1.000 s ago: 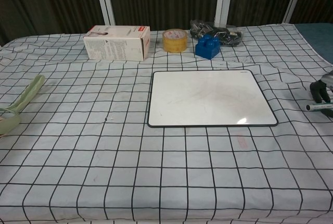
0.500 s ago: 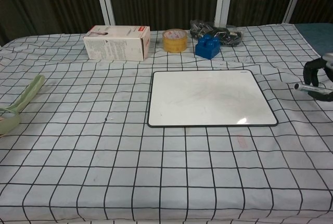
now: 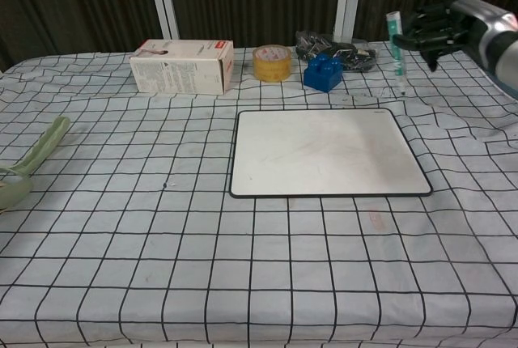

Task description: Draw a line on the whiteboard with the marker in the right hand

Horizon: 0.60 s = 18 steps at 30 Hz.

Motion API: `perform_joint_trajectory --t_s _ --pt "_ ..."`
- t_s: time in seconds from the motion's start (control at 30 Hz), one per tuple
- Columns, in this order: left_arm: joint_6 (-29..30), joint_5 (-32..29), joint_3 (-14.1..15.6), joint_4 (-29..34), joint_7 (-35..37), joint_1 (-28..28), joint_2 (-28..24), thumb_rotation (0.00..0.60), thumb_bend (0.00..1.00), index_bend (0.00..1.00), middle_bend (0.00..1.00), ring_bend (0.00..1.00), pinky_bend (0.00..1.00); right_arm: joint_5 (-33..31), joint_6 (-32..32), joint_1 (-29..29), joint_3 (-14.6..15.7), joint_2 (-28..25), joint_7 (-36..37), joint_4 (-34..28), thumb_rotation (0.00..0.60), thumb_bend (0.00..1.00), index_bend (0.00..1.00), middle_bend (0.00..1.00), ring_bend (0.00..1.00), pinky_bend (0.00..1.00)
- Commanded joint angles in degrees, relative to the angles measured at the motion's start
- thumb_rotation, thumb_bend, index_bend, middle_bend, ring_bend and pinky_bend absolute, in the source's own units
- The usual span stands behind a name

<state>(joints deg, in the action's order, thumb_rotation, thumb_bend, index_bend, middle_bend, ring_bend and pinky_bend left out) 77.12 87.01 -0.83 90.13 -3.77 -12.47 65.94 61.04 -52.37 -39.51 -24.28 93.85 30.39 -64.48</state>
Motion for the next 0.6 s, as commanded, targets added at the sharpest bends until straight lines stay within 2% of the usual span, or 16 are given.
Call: perform_joint_trajectory --t_s 0.03,0.33,0.6 --pt "-0.3 -0.4 -0.1 -0.1 0.2 -0.1 -0.1 0.600 0.37 0.00 0.00 0.00 0.03 -6.0 4.3 -5.6 -3.9 6.0 -4.7 1.9 0.600 0.42 1.00 0.75 0.73 0.74" --pt "-0.3 -0.4 -0.1 -0.2 1.0 -0.2 -0.4 0.600 0.37 0.00 0.00 0.00 0.03 -8.7 5.8 -9.4 -3.0 13.2 -9.9 8.1 0.600 0.42 1.00 0.75 0.73 0.74" --pt "0.3 0.2 0.2 -0.1 1.2 0.1 -0.6 0.600 0.37 0.00 0.00 0.00 0.03 -7.7 5.5 -9.0 -1.5 14.5 -12.5 8.7 0.600 0.42 1.00 0.75 0.73 0.74"
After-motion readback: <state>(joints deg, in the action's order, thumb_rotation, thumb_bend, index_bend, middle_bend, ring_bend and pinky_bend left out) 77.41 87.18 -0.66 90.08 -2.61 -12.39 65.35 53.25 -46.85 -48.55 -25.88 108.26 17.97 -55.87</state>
